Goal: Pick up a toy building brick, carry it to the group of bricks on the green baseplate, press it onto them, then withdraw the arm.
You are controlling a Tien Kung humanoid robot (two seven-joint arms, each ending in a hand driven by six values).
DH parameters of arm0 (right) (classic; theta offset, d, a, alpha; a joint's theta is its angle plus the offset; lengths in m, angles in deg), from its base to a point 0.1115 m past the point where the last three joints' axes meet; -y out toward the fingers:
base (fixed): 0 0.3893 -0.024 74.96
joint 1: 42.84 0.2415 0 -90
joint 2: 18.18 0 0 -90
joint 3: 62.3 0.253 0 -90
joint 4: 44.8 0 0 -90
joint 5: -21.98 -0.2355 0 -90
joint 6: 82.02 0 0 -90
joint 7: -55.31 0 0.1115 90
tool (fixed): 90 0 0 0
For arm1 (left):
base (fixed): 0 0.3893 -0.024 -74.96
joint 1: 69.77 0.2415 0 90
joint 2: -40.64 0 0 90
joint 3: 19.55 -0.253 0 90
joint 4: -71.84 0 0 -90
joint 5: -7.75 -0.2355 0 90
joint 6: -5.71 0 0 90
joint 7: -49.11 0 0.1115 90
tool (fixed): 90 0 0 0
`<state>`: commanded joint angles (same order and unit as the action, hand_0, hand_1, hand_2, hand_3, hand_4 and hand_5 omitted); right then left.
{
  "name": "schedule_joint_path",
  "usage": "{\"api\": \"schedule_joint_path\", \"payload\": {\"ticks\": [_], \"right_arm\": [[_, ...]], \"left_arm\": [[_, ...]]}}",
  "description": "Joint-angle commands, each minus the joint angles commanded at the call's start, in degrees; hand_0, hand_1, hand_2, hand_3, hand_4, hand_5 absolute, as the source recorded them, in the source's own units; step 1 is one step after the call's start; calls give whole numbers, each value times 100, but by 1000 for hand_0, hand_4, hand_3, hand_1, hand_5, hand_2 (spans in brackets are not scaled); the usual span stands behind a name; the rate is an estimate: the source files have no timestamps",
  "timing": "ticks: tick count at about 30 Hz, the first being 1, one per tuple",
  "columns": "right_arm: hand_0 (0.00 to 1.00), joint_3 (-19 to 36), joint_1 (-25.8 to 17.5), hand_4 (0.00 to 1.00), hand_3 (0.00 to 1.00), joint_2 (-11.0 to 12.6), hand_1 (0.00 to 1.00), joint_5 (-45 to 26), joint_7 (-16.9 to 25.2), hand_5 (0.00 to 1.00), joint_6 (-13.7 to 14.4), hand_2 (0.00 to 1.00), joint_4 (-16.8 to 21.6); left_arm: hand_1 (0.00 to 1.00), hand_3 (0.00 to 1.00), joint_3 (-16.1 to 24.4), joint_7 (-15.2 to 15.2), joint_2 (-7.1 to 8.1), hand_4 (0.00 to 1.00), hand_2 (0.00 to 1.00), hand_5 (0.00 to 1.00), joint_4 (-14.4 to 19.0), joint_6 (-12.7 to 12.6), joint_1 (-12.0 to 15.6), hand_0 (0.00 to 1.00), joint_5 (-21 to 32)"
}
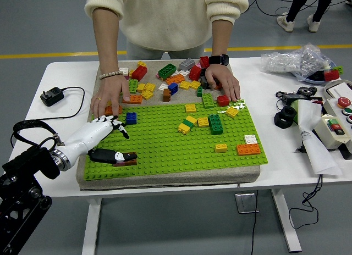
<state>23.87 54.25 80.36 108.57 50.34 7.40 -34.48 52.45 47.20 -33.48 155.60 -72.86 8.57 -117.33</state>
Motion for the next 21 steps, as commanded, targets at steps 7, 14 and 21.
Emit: {"api": "schedule_joint_path", "payload": {"ticks": [7,14,21], "right_arm": [[761,-9,17,998,737,16,676,-16,-4,683,-1,718,0],[761,-22,52,998,737,30,676,-52,-2,683,5,718,0],[761,-33,73,998,737,42,676,-68,-6,683,5,718,0]], "left_arm": [[796,665,242,-50,49,998,677,427,-121,-393,-283,892,51],[742,662,175,-178,141,927,561,266,-491,-477,-728,795,-345],[758,733,-147,-287,125,933,574,192,-1094,-307,-1146,779,-492]]}}
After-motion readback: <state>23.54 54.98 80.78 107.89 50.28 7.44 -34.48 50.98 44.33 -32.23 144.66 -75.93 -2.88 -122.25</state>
